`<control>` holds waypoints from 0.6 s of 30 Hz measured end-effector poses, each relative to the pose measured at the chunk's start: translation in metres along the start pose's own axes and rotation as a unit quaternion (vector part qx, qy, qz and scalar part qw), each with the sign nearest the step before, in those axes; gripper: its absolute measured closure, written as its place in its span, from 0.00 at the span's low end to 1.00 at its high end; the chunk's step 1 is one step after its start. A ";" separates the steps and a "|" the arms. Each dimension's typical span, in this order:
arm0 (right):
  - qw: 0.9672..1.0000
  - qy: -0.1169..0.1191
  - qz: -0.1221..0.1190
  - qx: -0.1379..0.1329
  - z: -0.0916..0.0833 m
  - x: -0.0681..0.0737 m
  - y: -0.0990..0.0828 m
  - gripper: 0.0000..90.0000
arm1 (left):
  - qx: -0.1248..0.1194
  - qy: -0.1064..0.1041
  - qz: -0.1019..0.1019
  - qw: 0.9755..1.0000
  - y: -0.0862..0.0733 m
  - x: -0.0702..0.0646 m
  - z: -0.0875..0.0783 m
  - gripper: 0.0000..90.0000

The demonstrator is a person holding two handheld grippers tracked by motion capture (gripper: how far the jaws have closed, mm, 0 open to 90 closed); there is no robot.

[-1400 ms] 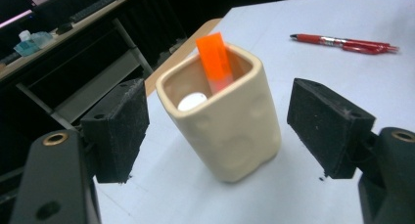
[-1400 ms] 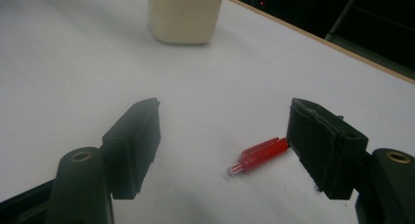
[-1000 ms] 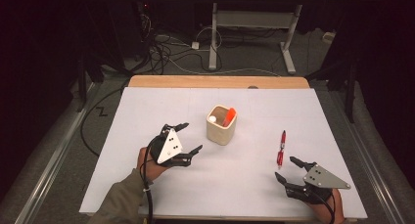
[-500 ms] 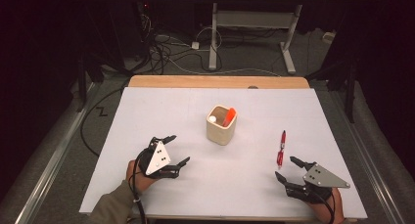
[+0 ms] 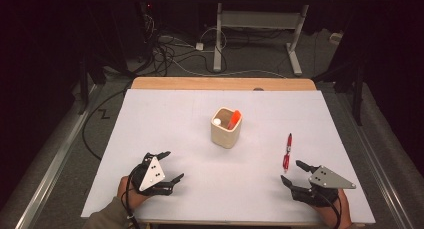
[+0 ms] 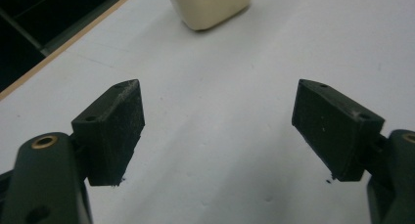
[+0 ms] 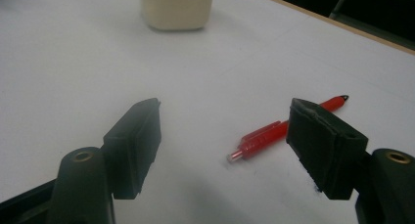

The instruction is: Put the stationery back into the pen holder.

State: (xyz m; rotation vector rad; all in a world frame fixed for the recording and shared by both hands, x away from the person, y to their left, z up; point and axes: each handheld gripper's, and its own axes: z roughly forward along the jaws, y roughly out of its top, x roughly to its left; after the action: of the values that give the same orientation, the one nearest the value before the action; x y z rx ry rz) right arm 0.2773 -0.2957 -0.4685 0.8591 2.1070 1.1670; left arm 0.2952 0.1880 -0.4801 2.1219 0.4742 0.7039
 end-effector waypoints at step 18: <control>0.996 -0.030 0.049 0.071 0.020 -0.018 0.027 0.36 | 0.006 -0.003 -0.008 1.000 -0.001 -0.002 -0.002 0.22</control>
State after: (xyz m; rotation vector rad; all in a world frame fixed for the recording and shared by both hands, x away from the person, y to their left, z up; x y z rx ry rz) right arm 0.3103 -0.2875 -0.4506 1.0588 2.1395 1.0356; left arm 0.2923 0.1885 -0.4812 2.1292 0.4931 0.6860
